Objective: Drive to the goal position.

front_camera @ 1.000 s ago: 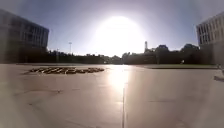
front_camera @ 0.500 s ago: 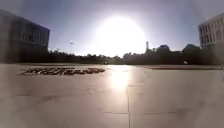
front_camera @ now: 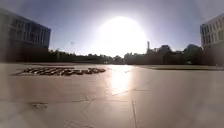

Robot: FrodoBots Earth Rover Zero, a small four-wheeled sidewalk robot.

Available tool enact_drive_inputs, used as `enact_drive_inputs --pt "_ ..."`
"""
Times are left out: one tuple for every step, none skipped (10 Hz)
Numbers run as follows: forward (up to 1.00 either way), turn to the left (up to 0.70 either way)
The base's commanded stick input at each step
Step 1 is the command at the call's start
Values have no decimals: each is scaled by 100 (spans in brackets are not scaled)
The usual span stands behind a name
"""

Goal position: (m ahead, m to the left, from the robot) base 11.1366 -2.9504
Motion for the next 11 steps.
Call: enact_drive_inputs --pt "70 0" --pt "70 0" --pt "70 0" --pt "70 0" --pt "70 0" --pt "70 -3" --pt "70 -19" --pt "70 -35" --pt "70 -35" --pt "70 -35" --pt "70 -35"
